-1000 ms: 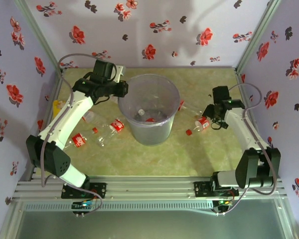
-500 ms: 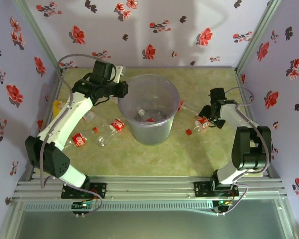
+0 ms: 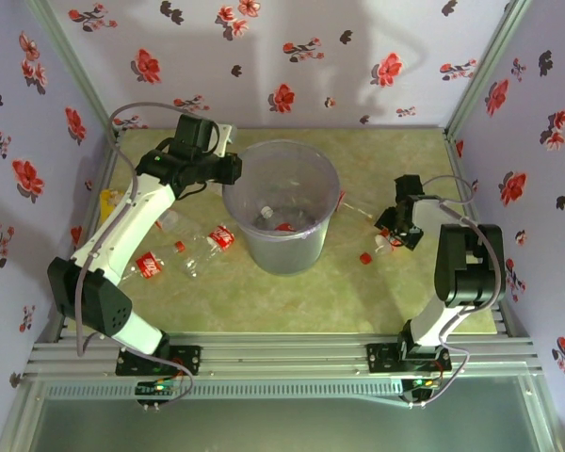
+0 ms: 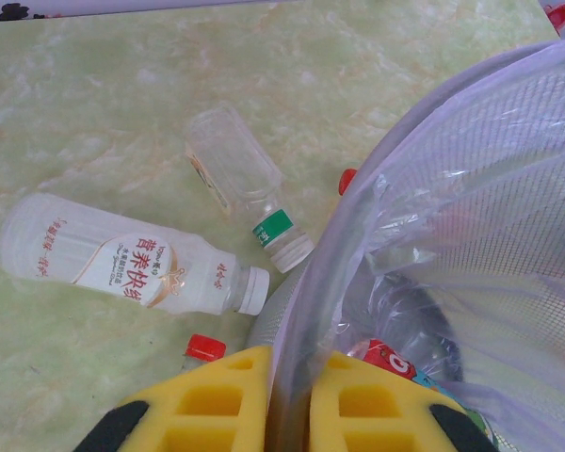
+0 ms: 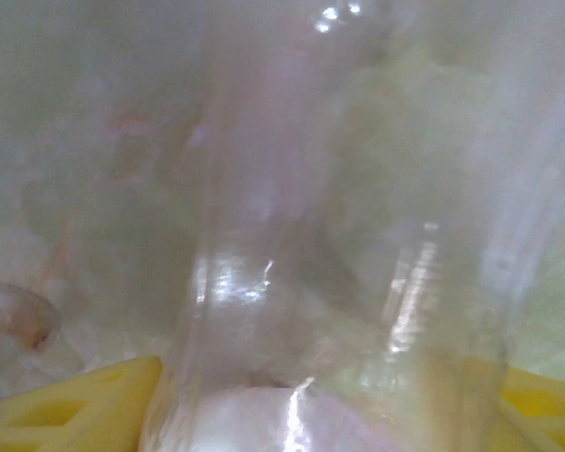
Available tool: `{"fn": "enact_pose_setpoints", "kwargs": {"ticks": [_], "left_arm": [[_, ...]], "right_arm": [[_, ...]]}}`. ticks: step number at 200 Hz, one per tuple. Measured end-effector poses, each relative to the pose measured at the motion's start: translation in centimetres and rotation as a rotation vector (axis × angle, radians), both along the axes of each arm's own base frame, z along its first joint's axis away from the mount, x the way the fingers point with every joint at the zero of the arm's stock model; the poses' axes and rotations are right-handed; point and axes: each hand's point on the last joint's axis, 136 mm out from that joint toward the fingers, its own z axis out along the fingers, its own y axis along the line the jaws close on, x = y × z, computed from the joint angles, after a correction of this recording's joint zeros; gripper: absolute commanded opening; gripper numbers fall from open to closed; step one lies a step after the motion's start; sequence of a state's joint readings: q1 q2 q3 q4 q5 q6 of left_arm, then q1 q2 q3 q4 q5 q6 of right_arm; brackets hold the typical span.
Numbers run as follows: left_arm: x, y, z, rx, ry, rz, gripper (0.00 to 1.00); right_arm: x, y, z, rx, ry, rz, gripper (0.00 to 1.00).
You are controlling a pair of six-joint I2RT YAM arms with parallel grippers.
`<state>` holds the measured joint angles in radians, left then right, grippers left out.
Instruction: Put the plastic bottles in the bin
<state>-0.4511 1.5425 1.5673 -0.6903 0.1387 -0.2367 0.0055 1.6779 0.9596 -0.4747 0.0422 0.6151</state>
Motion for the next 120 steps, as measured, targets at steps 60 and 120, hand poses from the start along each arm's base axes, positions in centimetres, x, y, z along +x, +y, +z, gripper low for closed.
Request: {"fn": "enact_pose_setpoints", "kwargs": {"ticks": [60,120], "left_arm": [[0.0,0.0,0.0,-0.001,-0.002,0.000,0.00],[0.1,0.0,0.0,-0.005,-0.009,0.001,0.00]], "right_arm": [[0.0,-0.2,3.1,-0.001,-0.070,-0.001,0.58],[0.7,1.4,14.6,0.048,-0.331,0.093,0.58]]}}
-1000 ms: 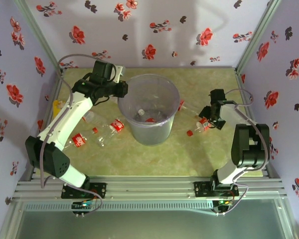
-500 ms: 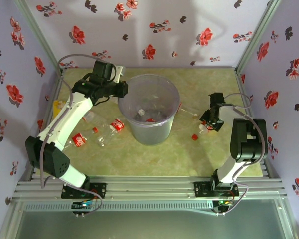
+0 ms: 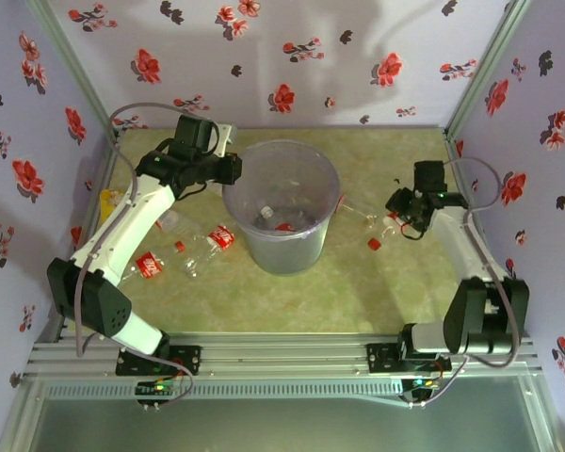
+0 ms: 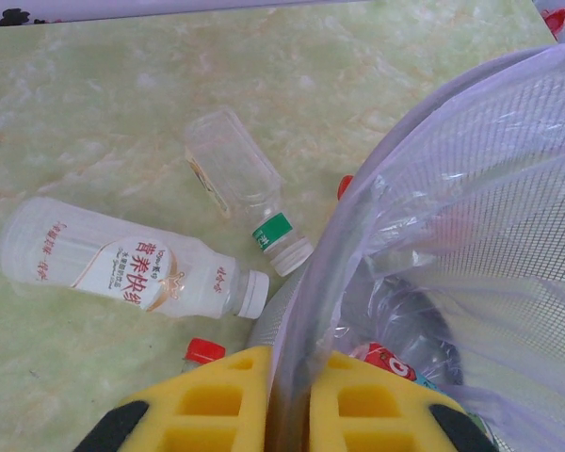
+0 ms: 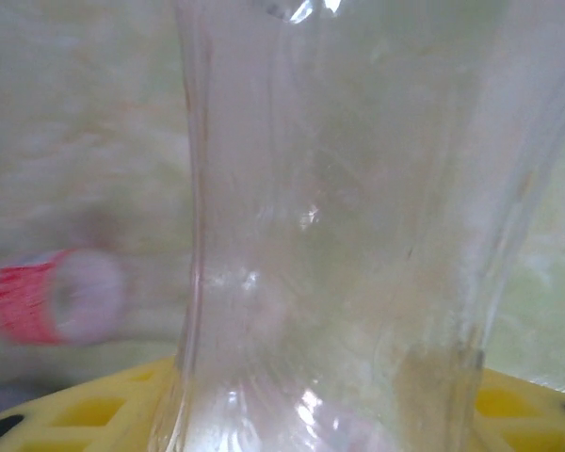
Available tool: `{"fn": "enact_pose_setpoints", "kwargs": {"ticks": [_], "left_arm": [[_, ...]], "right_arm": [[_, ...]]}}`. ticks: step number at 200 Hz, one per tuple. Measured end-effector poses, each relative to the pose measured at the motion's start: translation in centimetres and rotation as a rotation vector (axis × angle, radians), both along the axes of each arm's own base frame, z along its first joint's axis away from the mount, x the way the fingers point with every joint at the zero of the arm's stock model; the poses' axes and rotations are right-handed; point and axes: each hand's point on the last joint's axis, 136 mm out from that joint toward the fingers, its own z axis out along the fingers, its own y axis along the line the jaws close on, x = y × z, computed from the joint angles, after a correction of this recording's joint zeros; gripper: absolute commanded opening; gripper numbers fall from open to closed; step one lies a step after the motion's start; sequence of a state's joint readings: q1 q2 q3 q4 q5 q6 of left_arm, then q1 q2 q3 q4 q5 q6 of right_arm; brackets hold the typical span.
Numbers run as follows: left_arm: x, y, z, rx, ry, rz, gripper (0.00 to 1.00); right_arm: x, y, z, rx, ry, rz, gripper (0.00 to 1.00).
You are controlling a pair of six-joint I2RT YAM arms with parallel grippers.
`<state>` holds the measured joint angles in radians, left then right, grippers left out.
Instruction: Put the plastic bottles in the bin
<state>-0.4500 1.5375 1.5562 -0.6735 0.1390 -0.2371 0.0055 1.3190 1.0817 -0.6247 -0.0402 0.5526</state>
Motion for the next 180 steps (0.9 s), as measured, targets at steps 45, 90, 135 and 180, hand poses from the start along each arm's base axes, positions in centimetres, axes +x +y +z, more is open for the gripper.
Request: {"fn": "enact_pose_setpoints", "kwargs": {"ticks": [45,90,135,180], "left_arm": [[0.0,0.0,0.0,-0.001,-0.002,0.001,0.00],[0.1,0.0,0.1,-0.003,-0.005,0.001,0.00],[0.1,0.0,0.0,-0.005,-0.005,0.003,0.00],[0.2,0.0,0.0,-0.006,-0.005,0.003,0.00]], "right_arm": [[0.4,5.9,15.3,-0.033,-0.345,0.252,0.55],[-1.9,14.3,23.3,-0.031,-0.549,0.559,0.52],[-1.9,23.7,21.5,-0.054,-0.528,0.843,0.52],[-1.4,28.9,18.2,-0.053,-0.461,0.969,0.52]]}}
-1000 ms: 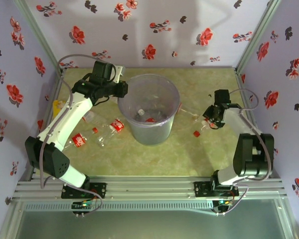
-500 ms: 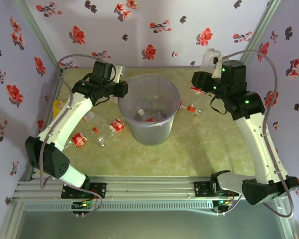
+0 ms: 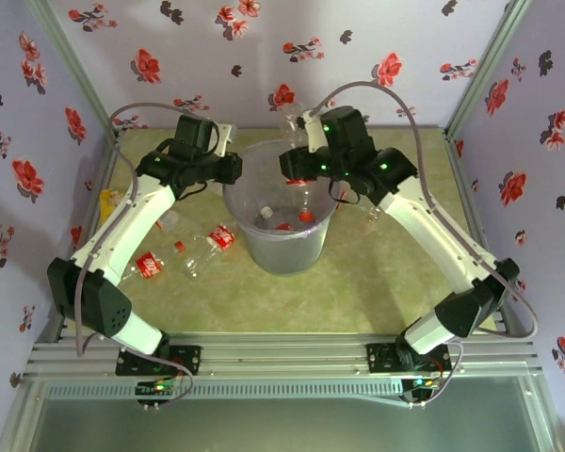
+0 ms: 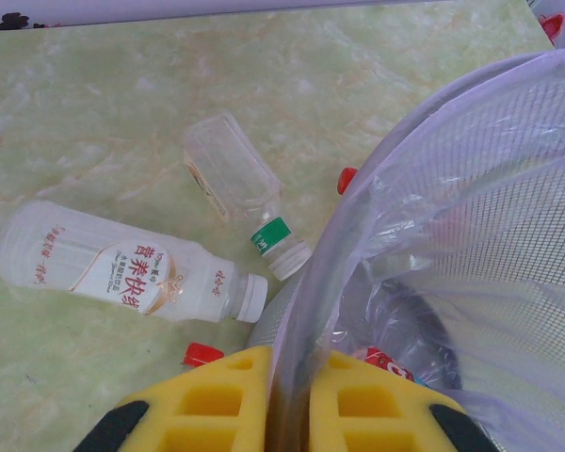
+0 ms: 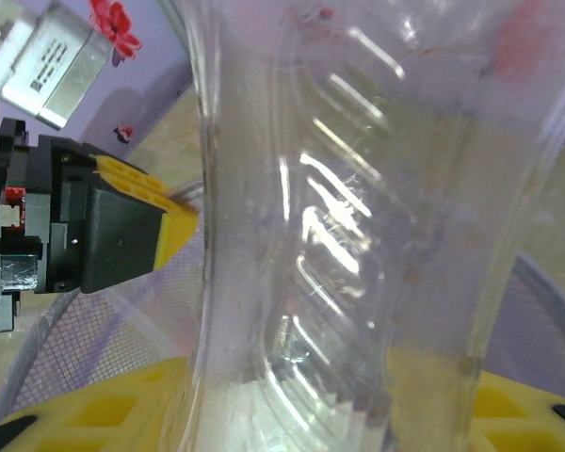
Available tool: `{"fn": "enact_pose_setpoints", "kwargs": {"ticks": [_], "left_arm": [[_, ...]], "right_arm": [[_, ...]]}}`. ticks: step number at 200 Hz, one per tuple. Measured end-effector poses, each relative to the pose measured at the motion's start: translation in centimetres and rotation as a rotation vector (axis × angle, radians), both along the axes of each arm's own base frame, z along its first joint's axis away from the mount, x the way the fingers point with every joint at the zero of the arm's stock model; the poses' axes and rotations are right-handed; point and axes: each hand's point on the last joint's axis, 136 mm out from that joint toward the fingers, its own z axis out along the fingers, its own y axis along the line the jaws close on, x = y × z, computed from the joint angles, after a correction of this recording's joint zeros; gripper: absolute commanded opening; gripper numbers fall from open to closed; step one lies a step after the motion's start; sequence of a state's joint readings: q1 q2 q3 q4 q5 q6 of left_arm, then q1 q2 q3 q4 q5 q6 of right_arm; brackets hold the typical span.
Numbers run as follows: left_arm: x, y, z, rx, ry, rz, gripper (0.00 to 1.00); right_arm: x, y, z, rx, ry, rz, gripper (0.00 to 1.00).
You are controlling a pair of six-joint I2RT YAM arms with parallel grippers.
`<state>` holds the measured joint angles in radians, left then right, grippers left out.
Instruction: Put the plastic bottles in the bin
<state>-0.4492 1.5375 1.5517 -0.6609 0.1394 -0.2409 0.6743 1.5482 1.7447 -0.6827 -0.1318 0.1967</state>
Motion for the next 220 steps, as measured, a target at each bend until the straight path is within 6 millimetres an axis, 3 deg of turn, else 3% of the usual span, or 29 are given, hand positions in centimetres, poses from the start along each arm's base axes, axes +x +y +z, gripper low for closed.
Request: {"fn": "enact_pose_setpoints", "kwargs": {"ticks": [58,121,186,220], "left_arm": [[0.0,0.0,0.0,-0.002,-0.003,0.000,0.00],[0.0,0.0,0.1,-0.003,-0.005,0.000,0.00],[-0.1,0.0,0.1,-0.008,-0.007,-0.001,0.00],[0.0,0.0,0.1,-0.008,-0.007,0.001,0.00]], "right_arm": [[-0.2,2.8,-2.7,-0.016,0.059,0.072,0.54],[-1.7,5.2,-7.9,-0.051,0.188,0.150,0.58],[-2.5,5.9,-11.2,-0.036,0.255,0.156,0.68],[-3.0,6.0,-12.0,-0.026,0.296,0.161,0.75]]}}
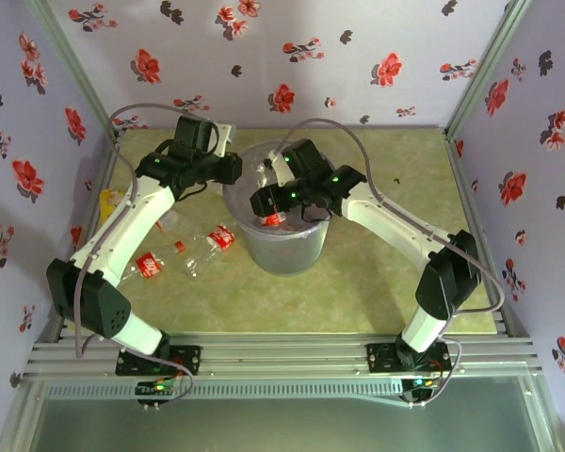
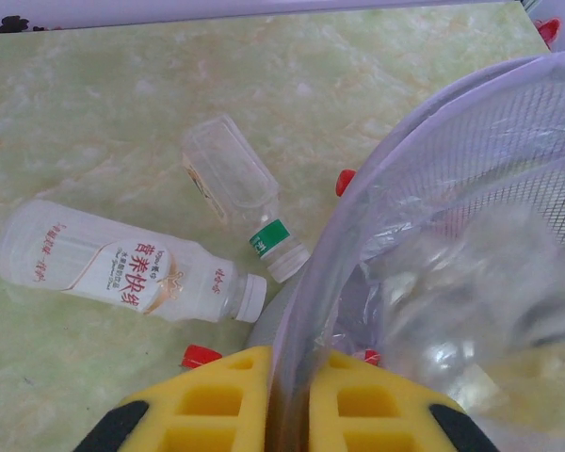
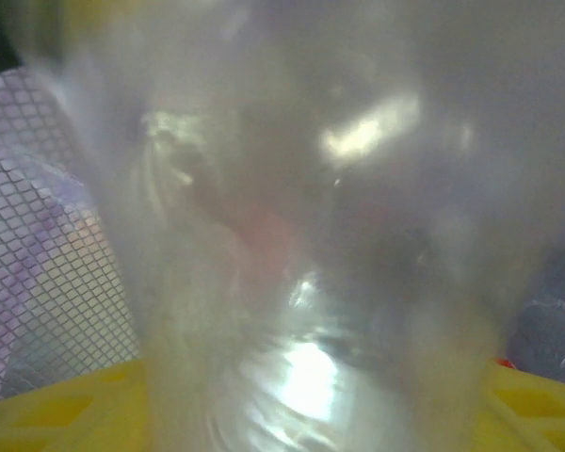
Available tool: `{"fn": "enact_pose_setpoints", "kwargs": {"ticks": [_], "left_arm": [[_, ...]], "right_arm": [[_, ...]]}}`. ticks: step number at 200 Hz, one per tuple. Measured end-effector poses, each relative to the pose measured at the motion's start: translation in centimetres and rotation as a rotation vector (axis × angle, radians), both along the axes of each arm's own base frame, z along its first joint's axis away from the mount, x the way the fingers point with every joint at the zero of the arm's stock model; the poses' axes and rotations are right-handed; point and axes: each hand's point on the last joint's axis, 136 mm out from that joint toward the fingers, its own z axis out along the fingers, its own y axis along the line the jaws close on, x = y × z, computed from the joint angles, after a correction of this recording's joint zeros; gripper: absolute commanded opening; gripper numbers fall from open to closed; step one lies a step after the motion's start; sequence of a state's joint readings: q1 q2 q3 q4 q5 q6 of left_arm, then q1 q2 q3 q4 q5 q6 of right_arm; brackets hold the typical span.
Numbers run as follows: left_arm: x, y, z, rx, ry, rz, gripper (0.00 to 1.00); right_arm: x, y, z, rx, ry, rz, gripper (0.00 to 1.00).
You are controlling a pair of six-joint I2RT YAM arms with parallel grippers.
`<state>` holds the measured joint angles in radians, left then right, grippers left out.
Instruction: Put the plastic bottles in the bin
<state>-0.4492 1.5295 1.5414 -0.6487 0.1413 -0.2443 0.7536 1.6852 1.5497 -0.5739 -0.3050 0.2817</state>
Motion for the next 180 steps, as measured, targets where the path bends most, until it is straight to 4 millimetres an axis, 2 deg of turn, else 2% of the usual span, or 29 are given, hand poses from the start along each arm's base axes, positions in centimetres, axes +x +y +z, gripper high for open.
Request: {"fn": "enact_pose_setpoints", "kwargs": {"ticks": [30,93,122,147,180], "left_arm": [[0.0,0.0,0.0,0.000,0.000,0.001,0.00],[0.0,0.0,0.0,0.001,-0.001,0.002,0.00],[0.0,0.0,0.0,0.001,-0.001,0.002,0.00],[0.0,0.0,0.0,0.000,-0.001,0.002,0.00],[0.0,0.0,0.0,0.000,-0.003,0.003,0.00]], "right_arm": [[-0.1,0.1,0.0,0.008,0.011,0.000,0.79],[-0.2,0.0,0.0,0.002,0.014,-0.002,0.79],[0.1,-0.3,0.8,-0.002,-0.003,-0.017,0.79],[0.5,-1.2,3.1,0.006,-0.049,-0.048,0.79],[0.8,-3.9,8.7,0.074,-0.157,-0.104,0.79]]}}
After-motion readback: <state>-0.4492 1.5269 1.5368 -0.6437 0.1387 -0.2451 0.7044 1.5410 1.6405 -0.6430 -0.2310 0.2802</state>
